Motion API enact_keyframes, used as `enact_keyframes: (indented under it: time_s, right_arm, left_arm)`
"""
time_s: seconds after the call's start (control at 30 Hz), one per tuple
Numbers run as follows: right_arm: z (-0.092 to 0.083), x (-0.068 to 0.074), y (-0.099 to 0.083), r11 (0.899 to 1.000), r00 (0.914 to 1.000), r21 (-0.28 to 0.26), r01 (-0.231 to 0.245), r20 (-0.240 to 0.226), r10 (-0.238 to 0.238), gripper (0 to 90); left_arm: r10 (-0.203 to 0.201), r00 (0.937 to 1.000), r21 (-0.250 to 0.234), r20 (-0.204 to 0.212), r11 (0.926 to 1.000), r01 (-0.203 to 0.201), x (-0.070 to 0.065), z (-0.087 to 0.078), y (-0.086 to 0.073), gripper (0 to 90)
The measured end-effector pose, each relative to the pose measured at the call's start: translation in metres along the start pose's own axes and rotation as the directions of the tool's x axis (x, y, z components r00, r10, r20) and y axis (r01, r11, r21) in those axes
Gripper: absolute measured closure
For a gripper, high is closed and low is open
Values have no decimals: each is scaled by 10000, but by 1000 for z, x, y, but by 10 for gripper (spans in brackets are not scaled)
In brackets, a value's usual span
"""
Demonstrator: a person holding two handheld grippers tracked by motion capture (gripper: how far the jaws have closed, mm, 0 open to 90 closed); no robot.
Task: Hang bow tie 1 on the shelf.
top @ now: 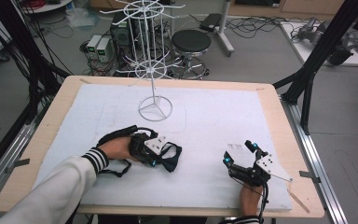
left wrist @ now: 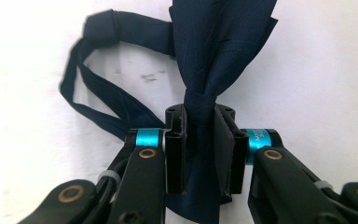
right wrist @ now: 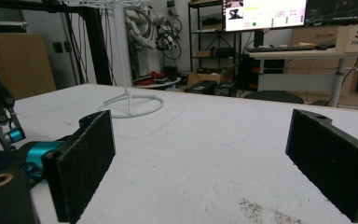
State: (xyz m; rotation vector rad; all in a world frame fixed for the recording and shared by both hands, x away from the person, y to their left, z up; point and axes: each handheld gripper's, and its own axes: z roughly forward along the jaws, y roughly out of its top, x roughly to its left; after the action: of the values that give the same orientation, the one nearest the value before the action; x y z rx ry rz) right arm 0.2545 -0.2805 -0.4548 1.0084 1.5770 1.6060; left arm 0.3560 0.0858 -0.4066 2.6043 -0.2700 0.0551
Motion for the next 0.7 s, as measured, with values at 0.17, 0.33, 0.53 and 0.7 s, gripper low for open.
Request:
enact_keyframes:
  time_s: [0.17, 0.33, 0.53, 0.7]
  right_arm:
    - [0, 0, 0, 10000, 10000, -6, 2, -12, -2, 74]
    - [0, 0, 0, 10000, 10000, 16, -17, -19, 17, 74]
    - [0, 0, 0, 10000, 10000, 8, -29, -11, 29, 74]
    - [0, 0, 0, 10000, 10000, -6, 18, -7, -18, 74]
  left_arm:
    - [-354, 9984, -536, -431, 9980, 330, 1, -10, 2, 754]
    - [-980, 9906, -1729, -957, 9816, 804, 2, -29, 3, 754]
    - [-1913, 9702, -2719, -1485, 9512, 1459, 4, -48, -1, 754]
    - [-2548, 9512, -3381, -1742, 9227, 1852, 4, -57, -2, 754]
